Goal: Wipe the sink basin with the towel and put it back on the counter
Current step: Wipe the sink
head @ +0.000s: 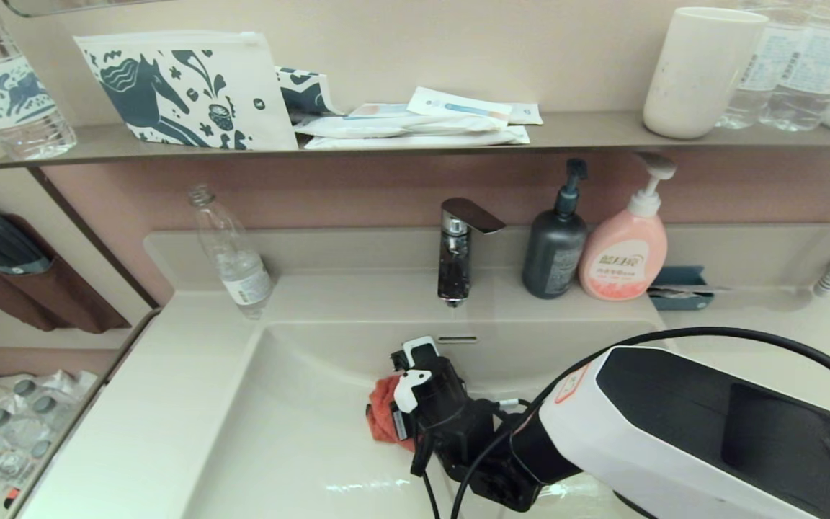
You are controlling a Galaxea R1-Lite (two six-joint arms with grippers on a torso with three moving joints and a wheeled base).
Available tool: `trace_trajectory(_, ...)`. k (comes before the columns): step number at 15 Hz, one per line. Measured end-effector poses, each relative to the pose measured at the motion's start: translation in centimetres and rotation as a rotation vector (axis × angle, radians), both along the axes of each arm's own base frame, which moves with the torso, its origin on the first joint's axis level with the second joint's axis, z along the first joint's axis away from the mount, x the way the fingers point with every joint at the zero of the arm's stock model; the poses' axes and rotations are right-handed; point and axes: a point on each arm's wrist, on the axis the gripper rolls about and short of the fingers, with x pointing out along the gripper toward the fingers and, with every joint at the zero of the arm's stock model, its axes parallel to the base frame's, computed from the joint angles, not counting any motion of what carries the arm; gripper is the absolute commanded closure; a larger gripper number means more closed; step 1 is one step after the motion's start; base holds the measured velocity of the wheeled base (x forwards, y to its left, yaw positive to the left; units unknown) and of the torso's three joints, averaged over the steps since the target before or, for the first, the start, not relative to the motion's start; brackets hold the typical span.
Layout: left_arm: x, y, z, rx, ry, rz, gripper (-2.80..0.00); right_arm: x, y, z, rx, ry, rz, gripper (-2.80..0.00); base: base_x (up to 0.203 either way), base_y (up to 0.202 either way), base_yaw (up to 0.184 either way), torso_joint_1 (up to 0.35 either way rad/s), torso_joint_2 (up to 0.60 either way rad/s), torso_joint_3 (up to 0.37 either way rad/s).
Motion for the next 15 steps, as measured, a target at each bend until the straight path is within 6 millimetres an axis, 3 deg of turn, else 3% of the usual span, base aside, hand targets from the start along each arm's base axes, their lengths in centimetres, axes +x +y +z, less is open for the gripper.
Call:
trace_trajectory(8, 0.0, 0.0, 0.0, 0.0, 0.0, 0.0, 0.0, -2.9, -8.2, -0.3, -0.082, 0.069, -0.085, 0.0, 0.0, 0.0, 0.0, 0.0, 0.0, 0.0)
trace_trajectory(15, 0.0, 0.0, 0.0, 0.0, 0.0, 0.0, 0.0, -5.7, -16.5, 2.0, -0.12, 0.123, -0.197, 0.0, 0.0, 0.0, 0.0, 0.0, 0.0, 0.0)
